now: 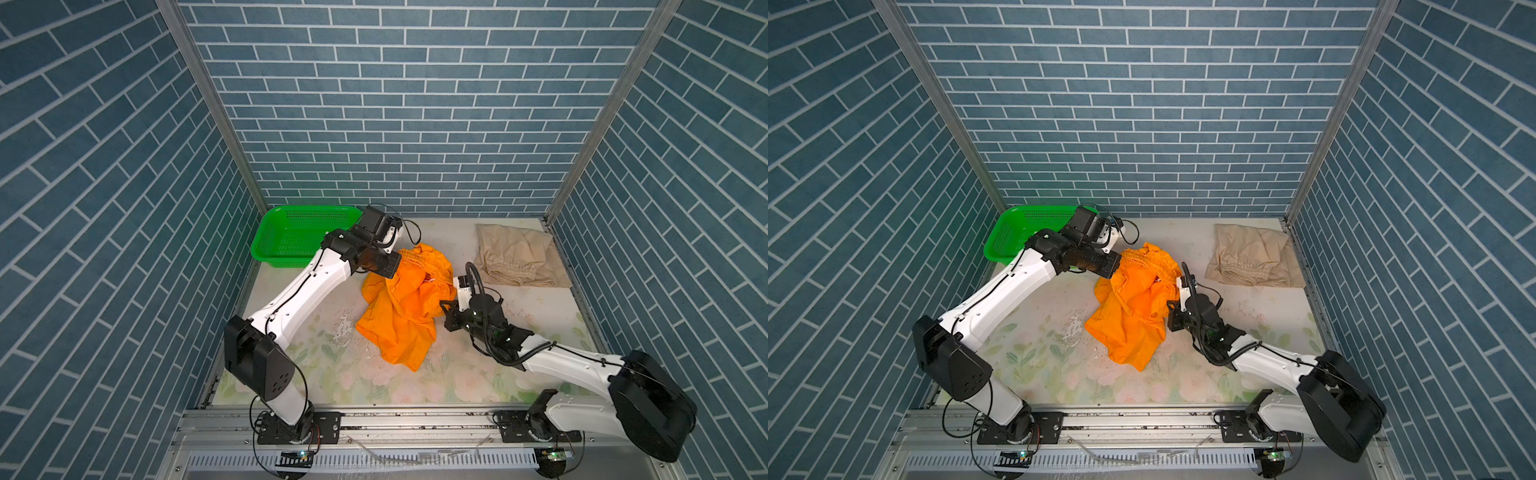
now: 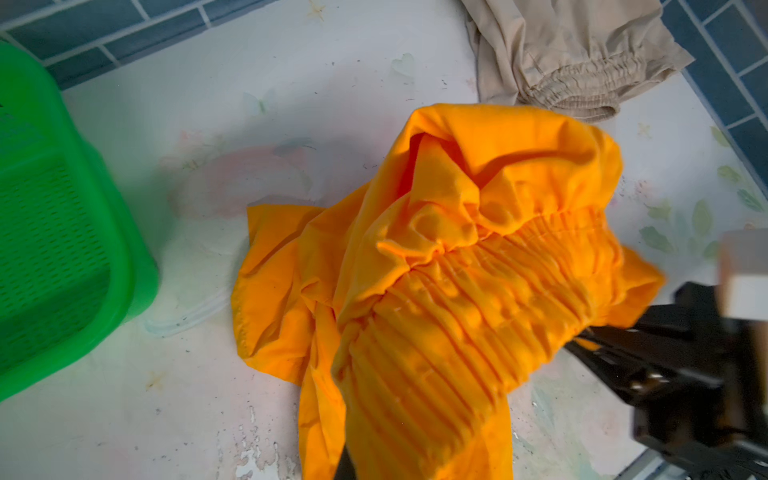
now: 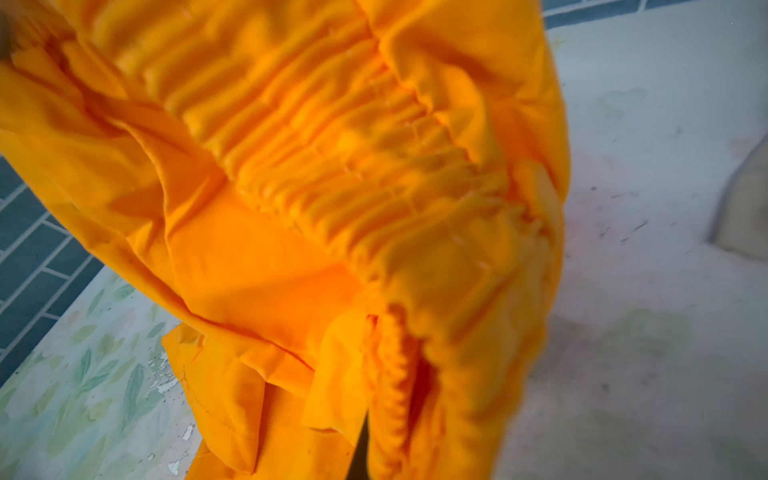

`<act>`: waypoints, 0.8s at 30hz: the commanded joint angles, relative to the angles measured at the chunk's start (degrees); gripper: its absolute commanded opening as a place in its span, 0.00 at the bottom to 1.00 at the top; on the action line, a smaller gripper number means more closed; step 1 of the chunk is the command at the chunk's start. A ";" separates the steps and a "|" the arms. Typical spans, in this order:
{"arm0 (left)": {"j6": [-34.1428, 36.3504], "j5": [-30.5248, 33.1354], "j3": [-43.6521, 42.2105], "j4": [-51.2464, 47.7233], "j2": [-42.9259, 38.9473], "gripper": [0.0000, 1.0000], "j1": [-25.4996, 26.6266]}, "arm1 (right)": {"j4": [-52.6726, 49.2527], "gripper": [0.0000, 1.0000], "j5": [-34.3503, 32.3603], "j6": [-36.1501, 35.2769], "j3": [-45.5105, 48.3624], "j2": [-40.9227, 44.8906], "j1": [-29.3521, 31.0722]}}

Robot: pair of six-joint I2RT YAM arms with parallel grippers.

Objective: Fold and stack the shorts
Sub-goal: 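Lift the waistband with both grippers and spread it apart to hang the shorts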

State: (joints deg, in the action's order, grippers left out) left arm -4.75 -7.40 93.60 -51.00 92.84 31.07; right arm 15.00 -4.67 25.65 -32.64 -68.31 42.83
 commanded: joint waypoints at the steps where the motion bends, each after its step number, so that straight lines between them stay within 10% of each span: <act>1: 3.17 2.62 1.67 -5.11 -2.25 0.00 -4.25 | -26.16 0.00 -2.85 -10.78 -10.88 5.12 -5.04; 7: 15.58 -6.86 9.42 -8.46 -1.61 0.00 -9.20 | -46.03 0.00 1.50 -27.93 -33.82 -2.11 -17.81; 18: 21.63 0.87 52.66 -32.48 7.60 0.00 -10.15 | -57.59 0.00 11.27 -42.60 -64.93 -8.15 -23.40; 24: 24.50 -5.27 47.49 -31.88 -2.71 0.00 -10.15 | -62.59 0.00 21.87 -43.15 -71.88 -1.93 -23.41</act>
State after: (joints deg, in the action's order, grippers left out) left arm 17.69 -13.74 143.31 -78.02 95.29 23.00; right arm -41.41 14.15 -14.90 -101.75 -74.65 21.32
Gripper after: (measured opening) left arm 0.074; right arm 0.077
